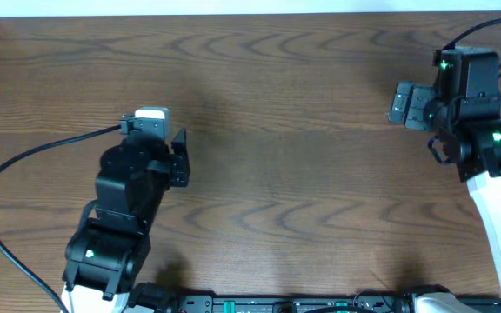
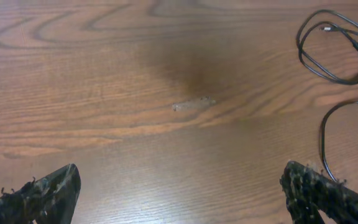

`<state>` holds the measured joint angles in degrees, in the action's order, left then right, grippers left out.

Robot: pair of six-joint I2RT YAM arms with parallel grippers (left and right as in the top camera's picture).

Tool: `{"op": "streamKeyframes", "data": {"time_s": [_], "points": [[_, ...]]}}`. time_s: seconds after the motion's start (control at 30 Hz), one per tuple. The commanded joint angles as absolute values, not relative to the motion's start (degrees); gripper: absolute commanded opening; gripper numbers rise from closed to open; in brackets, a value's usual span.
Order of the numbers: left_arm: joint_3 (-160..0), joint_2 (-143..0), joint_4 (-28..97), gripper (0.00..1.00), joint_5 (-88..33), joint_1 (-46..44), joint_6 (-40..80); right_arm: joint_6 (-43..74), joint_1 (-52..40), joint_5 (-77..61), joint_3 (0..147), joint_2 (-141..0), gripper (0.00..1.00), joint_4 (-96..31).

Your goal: Untangle cables

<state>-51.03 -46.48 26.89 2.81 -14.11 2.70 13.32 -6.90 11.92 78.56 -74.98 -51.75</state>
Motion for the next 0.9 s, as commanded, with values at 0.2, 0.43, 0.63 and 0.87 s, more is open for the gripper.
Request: {"op": "streamKeyframes", "data": {"time_s": [0.2, 0.43, 0.63, 0.87], "points": [[-50.7, -46.4, 27.4, 0.54, -7.5, -11.0, 0.5, 11.5, -7.2, 13.0, 65.5, -62.4, 0.99, -45.5], [-50.7, -46.4, 27.4, 0.54, -9.0, -11.0, -0.4, 10.8, -7.2, 11.6, 64.1, -61.6, 0.99, -45.2], [-50.7, -46.4, 27.4, 0.54, -8.1, -11.0, -0.2, 10.8, -7.2, 11.2, 64.1, -61.6, 0.99, -45.8], [-50.5, -44.2, 31.2, 0.54, -6.6, -11.0, -0.4, 10.8, -7.3, 10.5, 63.7, -60.0, 0.99, -45.1]]}}
